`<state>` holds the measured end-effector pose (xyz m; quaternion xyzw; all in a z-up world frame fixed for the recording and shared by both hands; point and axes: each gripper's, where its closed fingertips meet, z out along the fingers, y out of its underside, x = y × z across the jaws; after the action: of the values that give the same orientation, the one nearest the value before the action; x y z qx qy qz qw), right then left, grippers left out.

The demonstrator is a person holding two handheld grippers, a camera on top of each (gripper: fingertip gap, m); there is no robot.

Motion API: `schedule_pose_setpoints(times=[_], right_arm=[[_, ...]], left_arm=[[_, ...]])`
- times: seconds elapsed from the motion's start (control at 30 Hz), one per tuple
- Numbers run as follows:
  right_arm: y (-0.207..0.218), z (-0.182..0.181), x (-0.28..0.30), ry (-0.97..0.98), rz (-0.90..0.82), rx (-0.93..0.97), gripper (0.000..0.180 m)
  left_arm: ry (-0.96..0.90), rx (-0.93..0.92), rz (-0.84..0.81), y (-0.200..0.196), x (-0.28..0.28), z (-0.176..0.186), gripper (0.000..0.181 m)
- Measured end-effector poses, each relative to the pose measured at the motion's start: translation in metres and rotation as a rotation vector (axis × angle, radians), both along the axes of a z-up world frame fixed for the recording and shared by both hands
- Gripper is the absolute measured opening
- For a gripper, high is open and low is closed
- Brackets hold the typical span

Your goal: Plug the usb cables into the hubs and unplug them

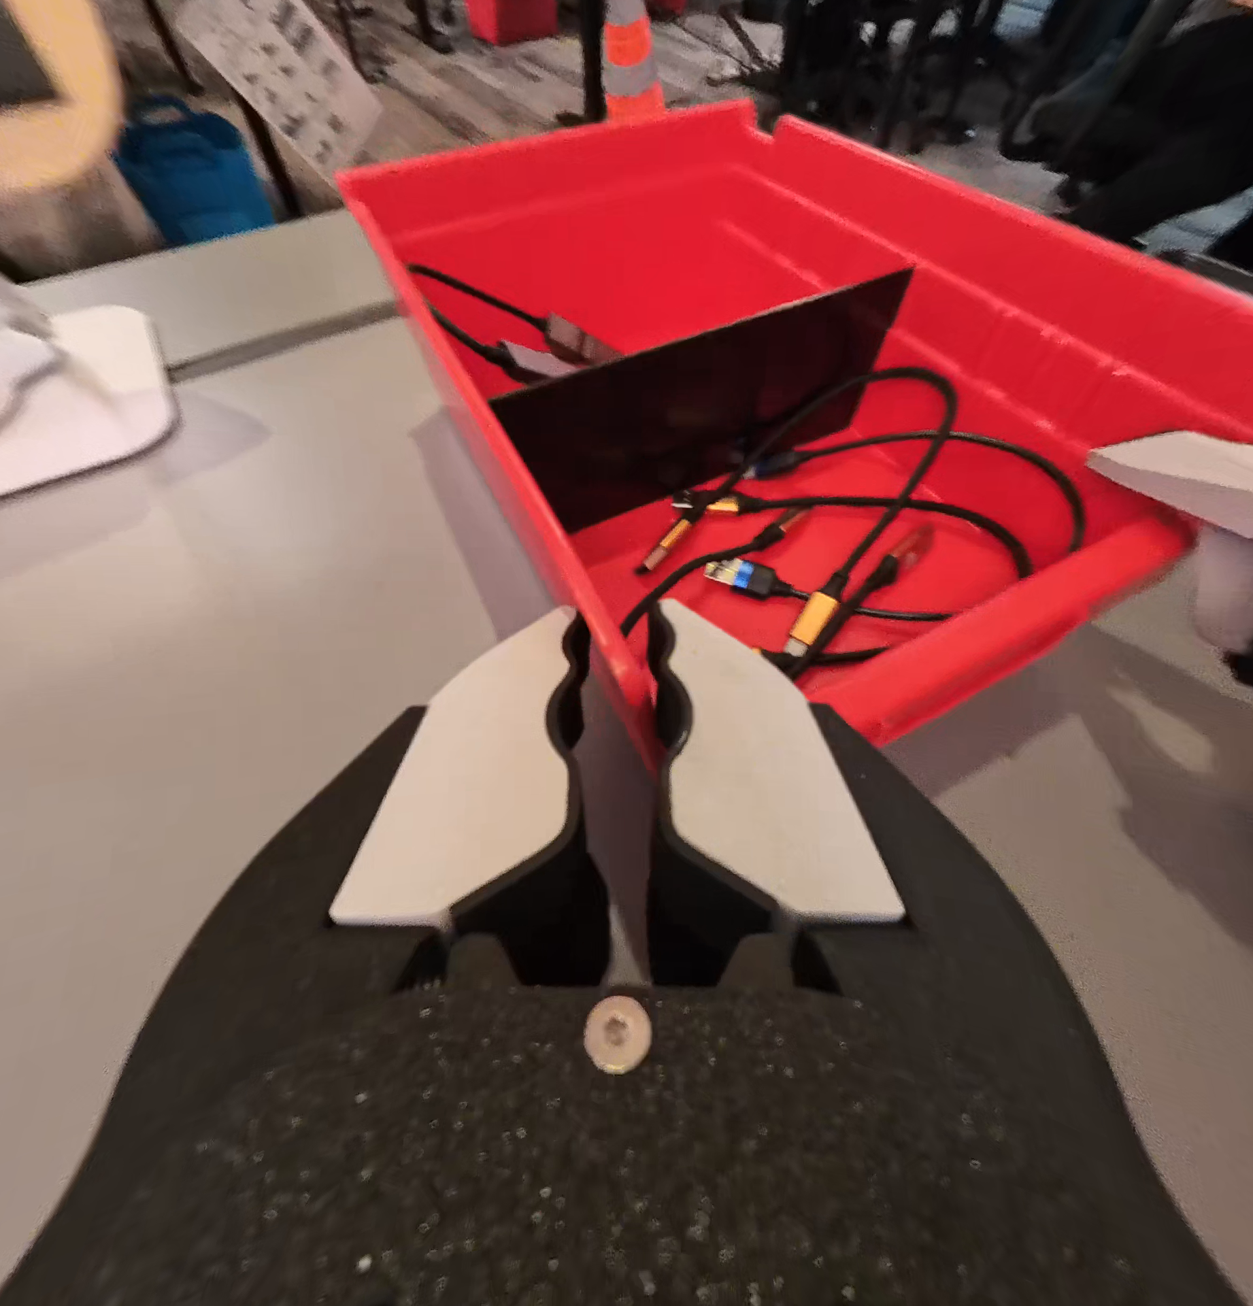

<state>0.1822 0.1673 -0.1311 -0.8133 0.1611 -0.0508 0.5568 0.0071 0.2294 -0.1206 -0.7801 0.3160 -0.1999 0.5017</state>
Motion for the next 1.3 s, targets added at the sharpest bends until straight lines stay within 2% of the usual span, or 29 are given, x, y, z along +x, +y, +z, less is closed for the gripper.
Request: schedule_pose_setpoints(times=[0.13,0.27,0.37,0.43,0.57,0.73,0.8,0.87,0.9,0.93,1.0,1.03,1.1,1.2,1.3], right_arm=[[0.001,0.034,-0.04,-0.028,-0.013,0.076,0.002],[0.014,0.061,-0.114,0.01,0.1,0.166,0.005],[0.03,0.056,-0.183,0.071,0.221,0.158,0.007],[0.04,0.043,-0.219,0.046,0.262,0.112,0.005],[0.054,0.013,-0.266,0.001,0.284,-0.003,0.005],[0.054,-0.01,-0.291,-0.05,0.305,-0.057,0.006],[0.052,-0.015,-0.291,-0.079,0.308,-0.055,0.012],[0.041,-0.009,-0.3,-0.099,0.418,-0.043,0.013],[0.032,-0.004,-0.302,-0.106,0.46,-0.031,0.022],[0.022,0.003,-0.304,-0.117,0.499,-0.022,0.031],[0.003,0.012,-0.308,-0.167,0.561,-0.014,0.038],[-0.004,0.015,-0.31,-0.209,0.572,-0.023,0.037],[-0.014,0.015,-0.325,-0.306,0.634,-0.059,0.031],[-0.015,0.018,-0.379,-0.389,0.782,-0.061,0.029],[-0.009,0.021,-0.458,-0.323,0.952,-0.008,0.029]], left_arm=[[-0.056,-0.005,0.069,0.008,-0.038,0.021,0.009],[-0.053,0.075,0.142,0.015,-0.111,0.046,0.008],[-0.01,0.099,0.219,0.022,-0.181,0.051,0.007],[0.022,0.103,0.255,0.024,-0.222,0.046,0.006],[0.066,0.078,0.289,0.027,-0.273,0.026,0.008],[0.095,0.027,0.241,0.03,-0.299,-0.005,0.01],[0.065,-0.01,0.099,0.016,-0.295,-0.008,0.019],[0.012,-0.051,-0.012,-0.004,-0.306,0.005,0.028],[-0.048,-0.043,-0.033,-0.014,-0.318,0.02,0.041],[-0.118,-0.032,-0.03,-0.022,-0.335,0.035,0.043],[-0.242,-0.034,0.035,-0.03,-0.385,0.057,0.041],[-0.261,-0.063,0.1,-0.028,-0.417,0.056,0.04],[-0.189,-0.184,0.257,-0.019,-0.49,0.033,0.044],[-0.089,-0.153,0.443,0.006,-0.582,0.016,0.049],[-0.009,-0.125,0.442,0.039,-0.611,0.007,0.057]])
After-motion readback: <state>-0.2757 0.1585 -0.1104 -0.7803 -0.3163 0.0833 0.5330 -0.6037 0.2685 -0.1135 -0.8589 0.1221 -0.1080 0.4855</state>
